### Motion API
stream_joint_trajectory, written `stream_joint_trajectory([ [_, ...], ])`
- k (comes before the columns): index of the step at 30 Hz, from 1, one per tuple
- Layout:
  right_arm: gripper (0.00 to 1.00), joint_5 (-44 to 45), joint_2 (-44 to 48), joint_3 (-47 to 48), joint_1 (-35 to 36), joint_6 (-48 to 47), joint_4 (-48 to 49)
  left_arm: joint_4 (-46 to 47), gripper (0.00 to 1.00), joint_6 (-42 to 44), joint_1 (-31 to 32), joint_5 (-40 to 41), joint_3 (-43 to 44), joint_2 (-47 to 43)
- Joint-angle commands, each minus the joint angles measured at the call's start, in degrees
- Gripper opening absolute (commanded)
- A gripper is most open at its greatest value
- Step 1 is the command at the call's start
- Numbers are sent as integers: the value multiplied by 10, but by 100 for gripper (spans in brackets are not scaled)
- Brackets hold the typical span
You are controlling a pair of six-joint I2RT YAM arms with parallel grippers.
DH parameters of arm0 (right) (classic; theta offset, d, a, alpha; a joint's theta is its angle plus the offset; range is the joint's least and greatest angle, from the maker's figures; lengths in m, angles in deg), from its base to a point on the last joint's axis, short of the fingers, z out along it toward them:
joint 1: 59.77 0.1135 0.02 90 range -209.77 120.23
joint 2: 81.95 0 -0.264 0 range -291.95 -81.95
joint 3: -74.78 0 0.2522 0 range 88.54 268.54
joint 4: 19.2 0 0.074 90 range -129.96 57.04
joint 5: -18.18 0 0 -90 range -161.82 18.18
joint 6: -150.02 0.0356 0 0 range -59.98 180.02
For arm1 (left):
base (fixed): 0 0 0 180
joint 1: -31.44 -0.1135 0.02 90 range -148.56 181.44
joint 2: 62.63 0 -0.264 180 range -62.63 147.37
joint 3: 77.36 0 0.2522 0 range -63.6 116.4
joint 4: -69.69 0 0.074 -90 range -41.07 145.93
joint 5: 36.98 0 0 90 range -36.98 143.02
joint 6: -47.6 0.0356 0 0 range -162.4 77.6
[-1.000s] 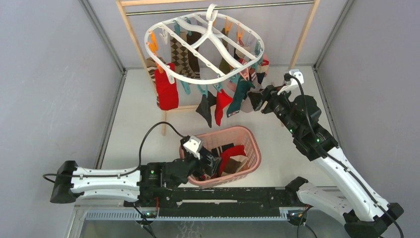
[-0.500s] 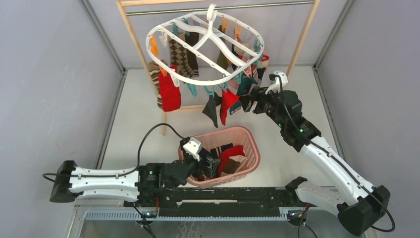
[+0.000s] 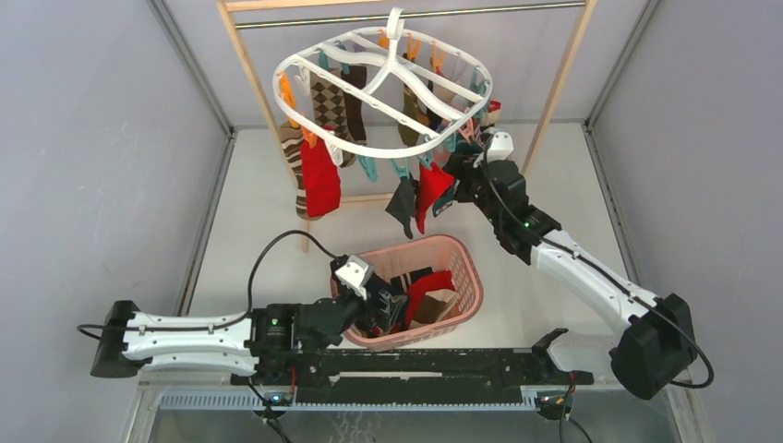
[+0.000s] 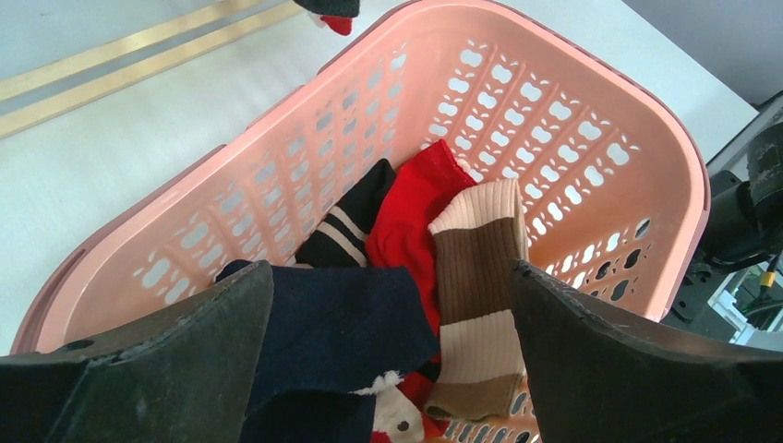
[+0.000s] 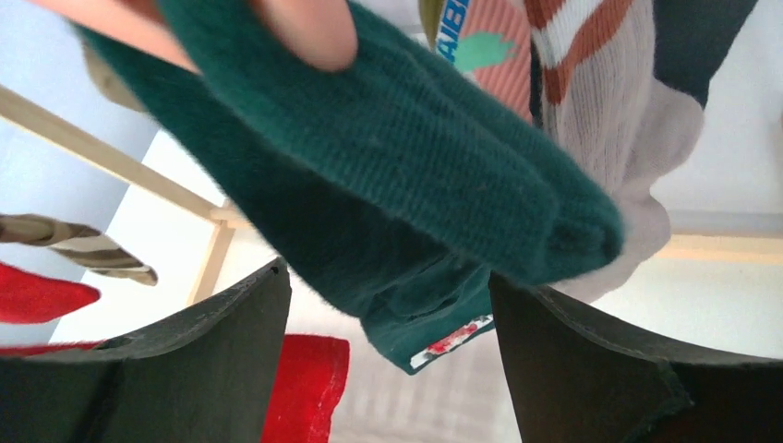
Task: Remove the socks clipped to the hanger
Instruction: Place the sock in the bin, then remove the sock from the hanger.
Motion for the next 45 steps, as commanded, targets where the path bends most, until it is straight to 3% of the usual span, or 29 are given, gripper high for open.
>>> stream_joint_trajectory([
  [1,85,78,-21,5,16,25,45,3,100,13,3,13,26,-16],
  [3,81,98,-28,5,17,34,46,2,100,13,4,13,24,-19],
  [5,69,113,-33,4,19,37,48,1,100,13,4,13,22,-22],
  [6,61,120,-34,5,19,38,50,1,100,13,4,13,22,-23],
  [9,17,136,-30,4,25,33,53,-1,100,13,4,13,20,-28],
  [12,0,142,-17,0,28,26,55,-2,100,13,5,13,20,-31],
  [22,0,81,85,-30,39,6,5,-11,100,32,26,23,66,14],
  [36,0,-45,255,-29,47,17,-157,16,100,78,51,21,138,65],
  [45,0,-133,286,-22,58,53,-195,72,100,124,62,29,185,123],
])
